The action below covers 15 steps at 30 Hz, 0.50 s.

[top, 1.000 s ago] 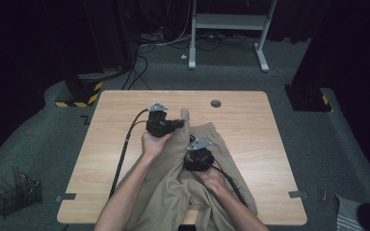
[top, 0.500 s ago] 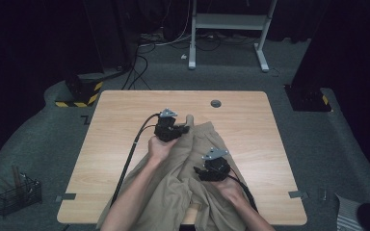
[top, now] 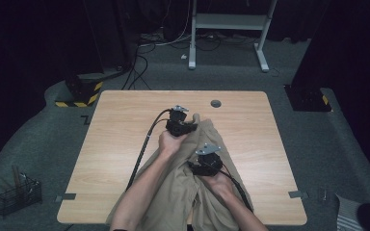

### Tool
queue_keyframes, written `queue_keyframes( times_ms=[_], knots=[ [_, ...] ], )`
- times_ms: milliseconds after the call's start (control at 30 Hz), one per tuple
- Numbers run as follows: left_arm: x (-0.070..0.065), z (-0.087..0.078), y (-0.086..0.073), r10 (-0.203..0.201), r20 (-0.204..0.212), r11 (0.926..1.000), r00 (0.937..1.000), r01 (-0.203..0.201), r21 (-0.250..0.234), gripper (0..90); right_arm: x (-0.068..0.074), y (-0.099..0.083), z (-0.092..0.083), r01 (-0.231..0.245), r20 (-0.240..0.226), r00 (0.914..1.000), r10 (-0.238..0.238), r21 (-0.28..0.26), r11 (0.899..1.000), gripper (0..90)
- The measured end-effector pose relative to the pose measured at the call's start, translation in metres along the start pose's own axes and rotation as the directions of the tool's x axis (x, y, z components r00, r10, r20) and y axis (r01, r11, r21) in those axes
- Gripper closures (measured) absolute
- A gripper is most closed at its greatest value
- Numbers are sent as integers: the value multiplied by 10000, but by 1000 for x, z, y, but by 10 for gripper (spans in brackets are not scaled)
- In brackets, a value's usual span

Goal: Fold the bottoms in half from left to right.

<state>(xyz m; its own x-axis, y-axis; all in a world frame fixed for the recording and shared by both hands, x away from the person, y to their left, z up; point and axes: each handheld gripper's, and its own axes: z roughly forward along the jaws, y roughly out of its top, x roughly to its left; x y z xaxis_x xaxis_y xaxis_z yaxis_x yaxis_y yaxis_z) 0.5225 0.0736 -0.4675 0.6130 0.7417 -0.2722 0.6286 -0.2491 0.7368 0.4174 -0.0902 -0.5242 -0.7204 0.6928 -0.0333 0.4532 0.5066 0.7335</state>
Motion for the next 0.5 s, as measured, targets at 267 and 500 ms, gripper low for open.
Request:
queue_keyframes(
  times_ms=[267,500],
  knots=[
    [-1,-39,-3,18,202,9973,9998,-3,-728,518,0,0,0,-10,-3,10000,10,3,10000,388],
    [8,-78,-21,87,0,9952,10000,-87,-975,365,0,0,0,-31,-20,10000,31,16,10000,384]
  ],
)
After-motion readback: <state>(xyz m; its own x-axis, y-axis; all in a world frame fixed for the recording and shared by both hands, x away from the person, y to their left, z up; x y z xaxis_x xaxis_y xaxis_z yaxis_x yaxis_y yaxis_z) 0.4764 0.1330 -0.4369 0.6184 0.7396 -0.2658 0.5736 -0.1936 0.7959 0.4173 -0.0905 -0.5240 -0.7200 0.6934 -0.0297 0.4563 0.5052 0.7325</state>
